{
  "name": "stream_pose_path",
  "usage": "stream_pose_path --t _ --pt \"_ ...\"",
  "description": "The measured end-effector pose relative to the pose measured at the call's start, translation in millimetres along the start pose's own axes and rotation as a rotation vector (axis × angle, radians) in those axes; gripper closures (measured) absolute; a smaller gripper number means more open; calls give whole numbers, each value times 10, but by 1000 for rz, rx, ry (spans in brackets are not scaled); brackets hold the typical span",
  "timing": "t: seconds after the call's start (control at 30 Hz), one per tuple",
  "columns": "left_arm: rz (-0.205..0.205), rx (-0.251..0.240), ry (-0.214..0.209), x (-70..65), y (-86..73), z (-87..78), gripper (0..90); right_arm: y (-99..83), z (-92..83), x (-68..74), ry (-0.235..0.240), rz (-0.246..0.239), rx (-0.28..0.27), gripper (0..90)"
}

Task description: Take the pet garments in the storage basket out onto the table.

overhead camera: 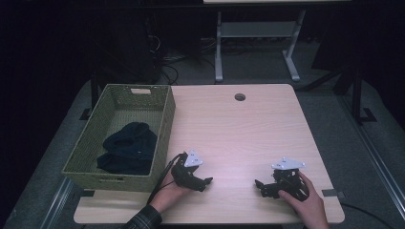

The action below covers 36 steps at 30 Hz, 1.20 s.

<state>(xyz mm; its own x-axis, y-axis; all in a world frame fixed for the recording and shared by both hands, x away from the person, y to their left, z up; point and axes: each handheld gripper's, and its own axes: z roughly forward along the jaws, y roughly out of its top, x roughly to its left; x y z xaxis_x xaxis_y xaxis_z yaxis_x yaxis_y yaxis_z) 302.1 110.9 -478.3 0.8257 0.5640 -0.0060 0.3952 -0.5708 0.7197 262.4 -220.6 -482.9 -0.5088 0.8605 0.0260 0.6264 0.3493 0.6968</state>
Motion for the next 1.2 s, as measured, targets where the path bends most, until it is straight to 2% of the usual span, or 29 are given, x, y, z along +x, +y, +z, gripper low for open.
stream_pose_path --t 0.53,1.0,1.2 --pt "0 0 0 0 1 0 127 0 0 0 0 0 0 0" --pt "-8 64 -5 4 105 11 133 0 -1 1 1 1 1 0" --pt "-9 64 1 4 180 -42 133 0 -1 2 1 3 2 0"
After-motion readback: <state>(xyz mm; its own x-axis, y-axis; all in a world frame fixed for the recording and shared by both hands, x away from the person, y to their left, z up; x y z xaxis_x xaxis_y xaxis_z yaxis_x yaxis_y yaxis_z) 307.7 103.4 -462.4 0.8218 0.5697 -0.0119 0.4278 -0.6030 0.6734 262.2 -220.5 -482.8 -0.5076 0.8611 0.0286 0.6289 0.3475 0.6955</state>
